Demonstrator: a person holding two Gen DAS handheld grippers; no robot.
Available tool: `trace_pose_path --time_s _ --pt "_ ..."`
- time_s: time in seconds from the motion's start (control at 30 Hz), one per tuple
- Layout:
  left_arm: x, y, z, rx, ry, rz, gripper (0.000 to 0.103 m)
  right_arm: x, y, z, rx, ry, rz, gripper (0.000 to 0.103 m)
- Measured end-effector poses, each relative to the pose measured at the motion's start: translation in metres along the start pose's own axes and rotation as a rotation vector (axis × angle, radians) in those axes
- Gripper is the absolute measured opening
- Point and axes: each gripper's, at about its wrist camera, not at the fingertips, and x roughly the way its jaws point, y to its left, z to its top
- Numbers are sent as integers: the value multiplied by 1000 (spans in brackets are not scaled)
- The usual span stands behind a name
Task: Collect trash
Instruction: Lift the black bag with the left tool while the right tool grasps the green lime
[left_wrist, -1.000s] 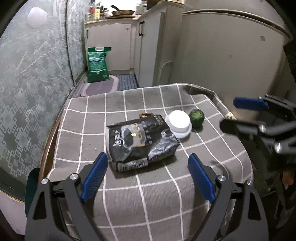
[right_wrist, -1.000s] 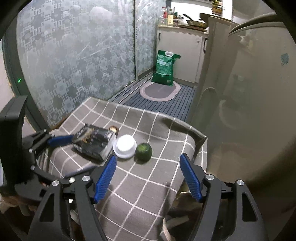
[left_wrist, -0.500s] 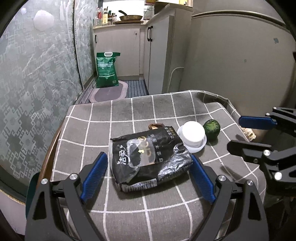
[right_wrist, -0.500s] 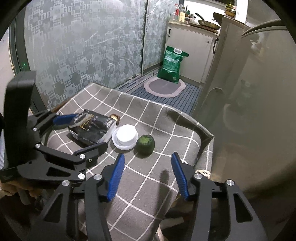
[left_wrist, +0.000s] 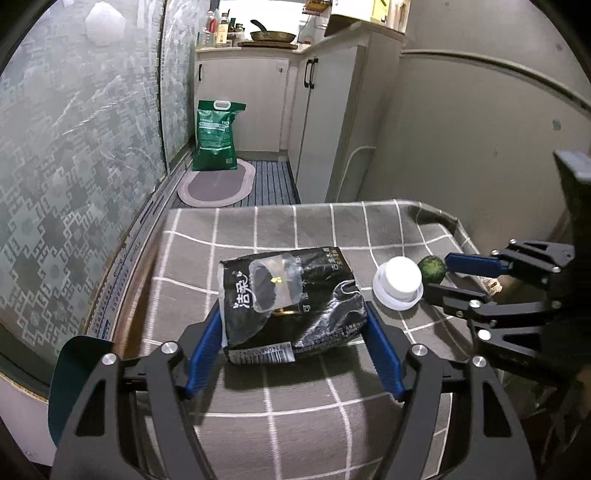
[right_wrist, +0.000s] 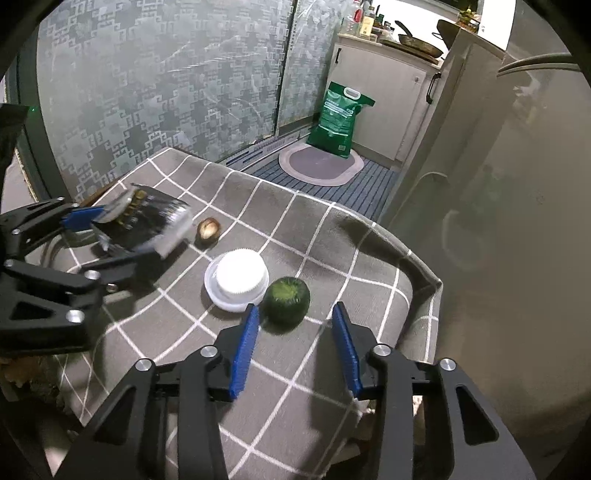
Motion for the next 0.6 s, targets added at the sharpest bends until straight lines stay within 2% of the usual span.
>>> trace_pose_path --time_s 0.1,0.23,0.3,0.4,0.5,0.6 --pt "-8 3 -1 2 -11 -9 74 6 3 2 -9 3 2 33" --pt "-20 11 0 -2 -31 -29 74 10 1 6 18 4 12 32" --pt "-25 16 2 -6 -39 -38 74 12 1 7 32 10 28 26" --pt "-33 25 3 -13 -53 -47 74 10 -2 11 53 20 1 25" --pt "-41 34 5 -16 -69 -40 74 -2 -7 15 84 -5 -25 24" --pt "-48 48 7 -29 -82 -29 74 -14 -7 23 102 -46 -16 24"
